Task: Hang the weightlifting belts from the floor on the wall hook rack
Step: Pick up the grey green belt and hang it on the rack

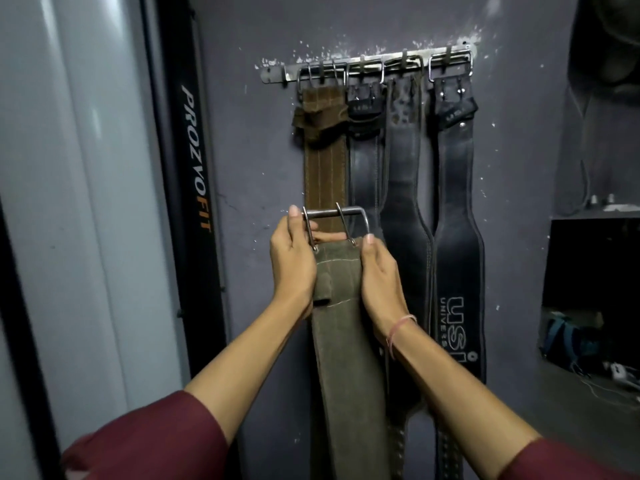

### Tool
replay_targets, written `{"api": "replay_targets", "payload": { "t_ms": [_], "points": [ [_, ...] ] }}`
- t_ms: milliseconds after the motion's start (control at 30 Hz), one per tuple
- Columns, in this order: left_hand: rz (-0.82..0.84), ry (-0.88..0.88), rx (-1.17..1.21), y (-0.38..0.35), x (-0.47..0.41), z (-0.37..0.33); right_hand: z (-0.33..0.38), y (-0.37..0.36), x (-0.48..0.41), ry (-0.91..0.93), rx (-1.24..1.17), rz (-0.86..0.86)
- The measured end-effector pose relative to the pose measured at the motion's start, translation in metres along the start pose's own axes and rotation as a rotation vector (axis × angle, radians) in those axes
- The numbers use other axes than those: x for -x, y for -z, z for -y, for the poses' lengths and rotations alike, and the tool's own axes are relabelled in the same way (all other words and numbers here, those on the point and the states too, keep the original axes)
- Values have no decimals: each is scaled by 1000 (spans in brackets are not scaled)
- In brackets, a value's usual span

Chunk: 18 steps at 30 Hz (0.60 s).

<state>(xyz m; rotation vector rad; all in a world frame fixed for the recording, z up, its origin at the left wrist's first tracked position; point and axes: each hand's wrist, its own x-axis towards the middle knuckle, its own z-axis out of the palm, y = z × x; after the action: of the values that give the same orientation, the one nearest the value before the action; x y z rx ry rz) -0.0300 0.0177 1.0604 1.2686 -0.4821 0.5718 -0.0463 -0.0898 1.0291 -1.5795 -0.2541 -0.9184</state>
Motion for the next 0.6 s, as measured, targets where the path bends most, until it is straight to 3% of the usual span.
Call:
{"api": "replay_targets", "payload": {
  "t_ms": [167, 300, 500, 600],
  "points": [
    [-107, -71, -79, 11, -65, 7, 12, -32, -50, 117, 122, -4],
    [-166, -134, -41, 9, -122, 1, 21, -63, -100, 213, 179, -109],
    [-141, -397, -71, -2, -228, -30, 56, -100, -198, 387, 205, -248],
    [-197, -513, -174, -13, -279, -45, 71, -114, -249, 390, 278, -330]
  ]
}}
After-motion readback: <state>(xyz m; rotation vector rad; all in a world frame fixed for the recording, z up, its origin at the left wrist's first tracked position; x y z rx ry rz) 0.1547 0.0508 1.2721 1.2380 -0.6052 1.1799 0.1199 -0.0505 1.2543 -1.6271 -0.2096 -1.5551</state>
